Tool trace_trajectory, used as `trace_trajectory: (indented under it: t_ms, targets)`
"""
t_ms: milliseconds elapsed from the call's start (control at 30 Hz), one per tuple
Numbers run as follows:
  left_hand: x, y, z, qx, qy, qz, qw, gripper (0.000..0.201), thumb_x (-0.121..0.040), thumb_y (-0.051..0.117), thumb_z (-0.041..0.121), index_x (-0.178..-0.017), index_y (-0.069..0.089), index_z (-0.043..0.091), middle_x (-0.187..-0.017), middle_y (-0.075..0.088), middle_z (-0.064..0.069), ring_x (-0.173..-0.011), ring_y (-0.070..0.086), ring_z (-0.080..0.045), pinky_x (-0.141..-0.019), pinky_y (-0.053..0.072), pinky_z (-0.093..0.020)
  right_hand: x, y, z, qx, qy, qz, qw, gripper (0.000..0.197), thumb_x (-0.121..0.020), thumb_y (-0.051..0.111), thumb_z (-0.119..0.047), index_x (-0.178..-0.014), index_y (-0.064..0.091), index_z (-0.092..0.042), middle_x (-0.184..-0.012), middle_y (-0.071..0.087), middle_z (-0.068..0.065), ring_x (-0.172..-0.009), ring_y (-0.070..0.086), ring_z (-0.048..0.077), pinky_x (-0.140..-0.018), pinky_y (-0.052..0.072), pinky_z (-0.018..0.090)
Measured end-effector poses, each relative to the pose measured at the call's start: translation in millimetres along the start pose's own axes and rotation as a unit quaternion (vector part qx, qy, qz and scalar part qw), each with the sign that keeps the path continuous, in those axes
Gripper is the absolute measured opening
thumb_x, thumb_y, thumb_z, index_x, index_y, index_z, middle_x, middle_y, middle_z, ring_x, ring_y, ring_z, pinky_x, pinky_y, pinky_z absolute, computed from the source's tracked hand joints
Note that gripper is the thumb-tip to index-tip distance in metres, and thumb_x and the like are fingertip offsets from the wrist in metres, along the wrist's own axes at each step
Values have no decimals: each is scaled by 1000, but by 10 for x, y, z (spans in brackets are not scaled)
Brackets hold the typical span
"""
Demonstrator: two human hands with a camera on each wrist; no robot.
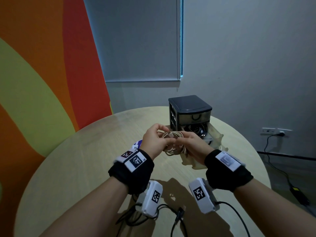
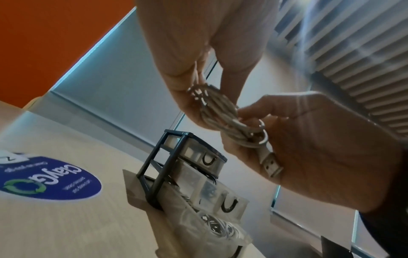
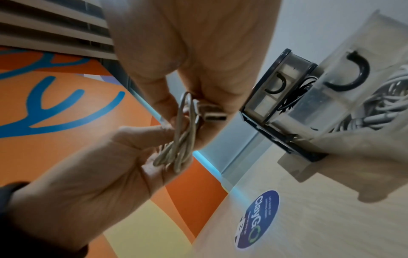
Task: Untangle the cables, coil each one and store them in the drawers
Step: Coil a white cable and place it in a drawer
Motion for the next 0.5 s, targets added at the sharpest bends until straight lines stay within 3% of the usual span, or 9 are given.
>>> trace_trajectory:
  t_ms: [100, 167, 333, 433, 500]
  targets:
    - [-43, -18, -65, -29, -8, 32, 999, 28, -70, 77, 2, -91, 61, 11, -87, 68, -9, -80, 67, -22, -71, 58, -32, 16, -11, 49, 16, -21, 32, 999, 14, -87, 58, -4, -100, 60, 2, -95, 58, 24, -86, 53, 32, -69, 46, 37]
    - [-55, -28, -94, -68, 4, 44, 997, 21, -70, 76, 2, -85, 65, 12, -83, 69, -7, -80, 67, -22, -71, 58, -34, 24, -39, 43, 17, -29, 47, 998, 16, -87, 58, -4, -101, 60, 4, -88, 60, 20, -80, 54, 29, -66, 48, 34]
    - [12, -3, -98, -130, 44, 31, 990, 13, -75, 72, 5, -80, 66, 15, -70, 64, 2, -64, 62, -12, -56, 52, -19, 40, -87, -9, 35, -48, 47, 997, 21, -84, 64, -3, -102, 59, 8, -80, 63, 14, -61, 58, 20, -51, 51, 22]
    - [26, 36, -61, -144, 57, 45, 987, 19, -74, 70, 3, -74, 60, 18, -67, 60, 4, -61, 58, -10, -51, 46, -16, 37, -74, -28, 58, -64, 91, 992, 14, -83, 64, 0, -96, 60, 6, -72, 60, 11, -52, 54, 19, -45, 49, 23]
    - [3, 61, -50, -130, 51, 54, 989, 22, -73, 69, 1, -70, 56, 18, -66, 58, 3, -62, 56, -13, -51, 45, -18, 27, -52, -41, 61, -75, 107, 989, 13, -85, 62, 0, -97, 60, 5, -74, 60, 12, -57, 55, 25, -45, 50, 26]
Point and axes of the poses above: each hand's wrist, its own x-axis away from the middle knuckle, its own y-axis out of the palm, z = x × y, the point moved 4 cm from there along -x, towards the middle knuckle
